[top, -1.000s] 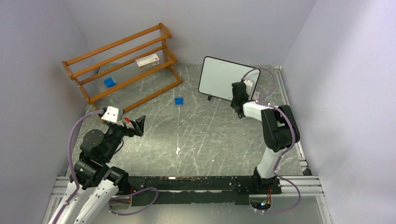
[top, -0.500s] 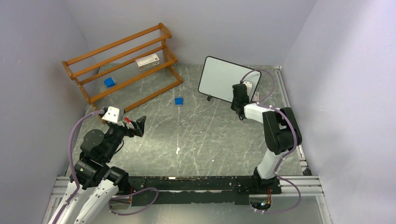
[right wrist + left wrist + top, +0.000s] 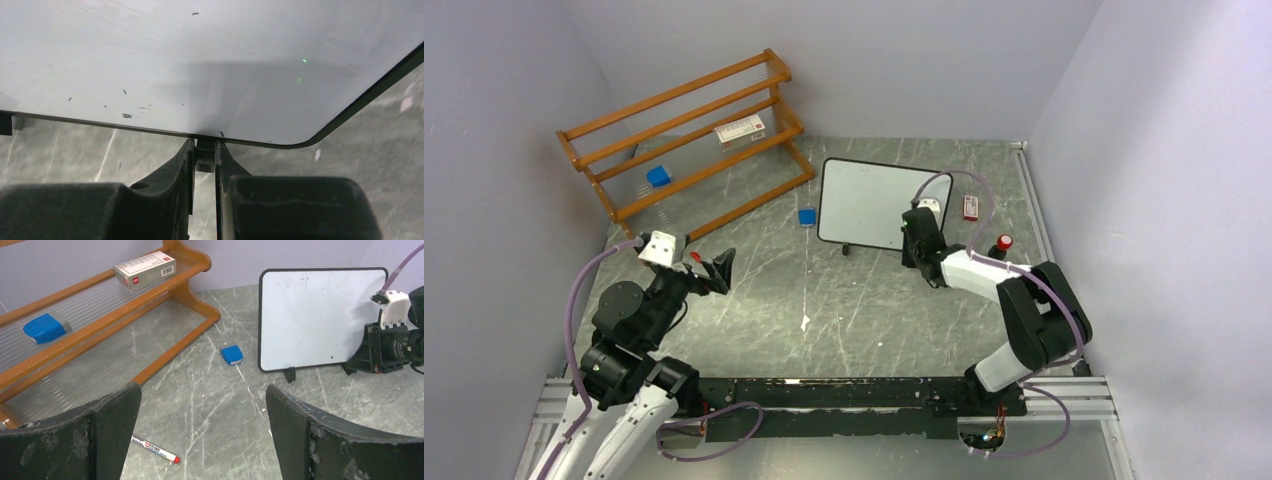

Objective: Write a sentence on the whiteboard
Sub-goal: Move the whiteboard to the center of the board.

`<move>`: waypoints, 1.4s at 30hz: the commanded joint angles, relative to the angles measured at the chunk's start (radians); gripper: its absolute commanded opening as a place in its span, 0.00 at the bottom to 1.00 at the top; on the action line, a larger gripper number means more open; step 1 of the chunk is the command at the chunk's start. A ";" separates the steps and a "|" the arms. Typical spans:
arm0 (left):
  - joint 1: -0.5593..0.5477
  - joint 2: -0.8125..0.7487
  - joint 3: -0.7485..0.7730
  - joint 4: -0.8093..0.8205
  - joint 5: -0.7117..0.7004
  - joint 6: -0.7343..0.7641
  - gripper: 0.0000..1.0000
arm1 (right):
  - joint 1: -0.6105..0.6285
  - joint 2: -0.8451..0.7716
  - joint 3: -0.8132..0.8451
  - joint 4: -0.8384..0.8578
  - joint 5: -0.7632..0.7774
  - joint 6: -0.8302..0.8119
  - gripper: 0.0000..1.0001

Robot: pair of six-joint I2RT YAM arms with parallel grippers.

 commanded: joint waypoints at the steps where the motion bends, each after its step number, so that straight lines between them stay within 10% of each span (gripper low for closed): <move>1: -0.006 -0.017 -0.002 0.028 0.004 0.004 0.98 | 0.056 -0.102 -0.059 -0.030 -0.073 0.019 0.00; 21: -0.006 -0.021 0.003 0.017 -0.004 0.006 0.98 | 0.263 -0.277 -0.197 -0.141 -0.014 0.159 0.00; 28: -0.008 -0.013 0.003 0.017 -0.002 0.006 0.98 | 0.263 -0.264 -0.176 -0.169 0.076 0.195 0.31; 42: -0.008 0.000 0.000 0.016 -0.048 -0.015 0.98 | 0.261 -0.341 -0.178 -0.210 0.228 0.272 0.43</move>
